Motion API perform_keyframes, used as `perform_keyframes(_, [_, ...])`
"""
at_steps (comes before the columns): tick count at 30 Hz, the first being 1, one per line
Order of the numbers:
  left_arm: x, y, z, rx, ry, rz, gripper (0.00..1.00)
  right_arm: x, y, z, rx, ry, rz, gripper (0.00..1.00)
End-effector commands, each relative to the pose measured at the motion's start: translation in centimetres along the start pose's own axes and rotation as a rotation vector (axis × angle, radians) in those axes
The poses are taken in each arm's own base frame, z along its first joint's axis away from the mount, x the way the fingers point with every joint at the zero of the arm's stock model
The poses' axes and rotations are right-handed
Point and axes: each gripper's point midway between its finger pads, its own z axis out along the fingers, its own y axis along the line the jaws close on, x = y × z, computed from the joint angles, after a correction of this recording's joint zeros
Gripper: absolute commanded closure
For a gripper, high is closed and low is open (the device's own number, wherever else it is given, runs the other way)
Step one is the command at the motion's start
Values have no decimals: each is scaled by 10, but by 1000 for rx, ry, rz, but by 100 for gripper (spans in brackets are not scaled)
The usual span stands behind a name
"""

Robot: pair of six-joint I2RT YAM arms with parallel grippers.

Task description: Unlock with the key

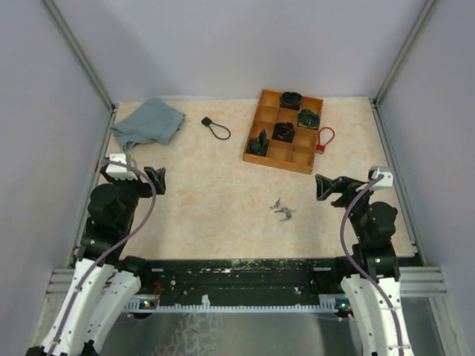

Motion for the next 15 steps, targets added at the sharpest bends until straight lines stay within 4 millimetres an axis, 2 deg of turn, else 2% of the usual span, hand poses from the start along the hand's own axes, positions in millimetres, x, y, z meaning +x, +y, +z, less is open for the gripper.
perform_keyframes(1, [0,-8,15,19,72,-9,0,2,12,8,-97,-29,-26,1])
perform_keyframes(5, [17,-11,35,15,176,1,2,22,12,14,-131,5,-17,1])
perform_keyframes(7, [34,-8,48,-6,241,13,4,31,14,15,-160,22,-6,1])
perform_keyframes(9, [42,-3,58,-29,285,24,4,38,14,15,-171,28,2,1])
perform_keyframes(15, [66,20,93,-105,418,22,5,35,17,9,-166,2,-18,1])
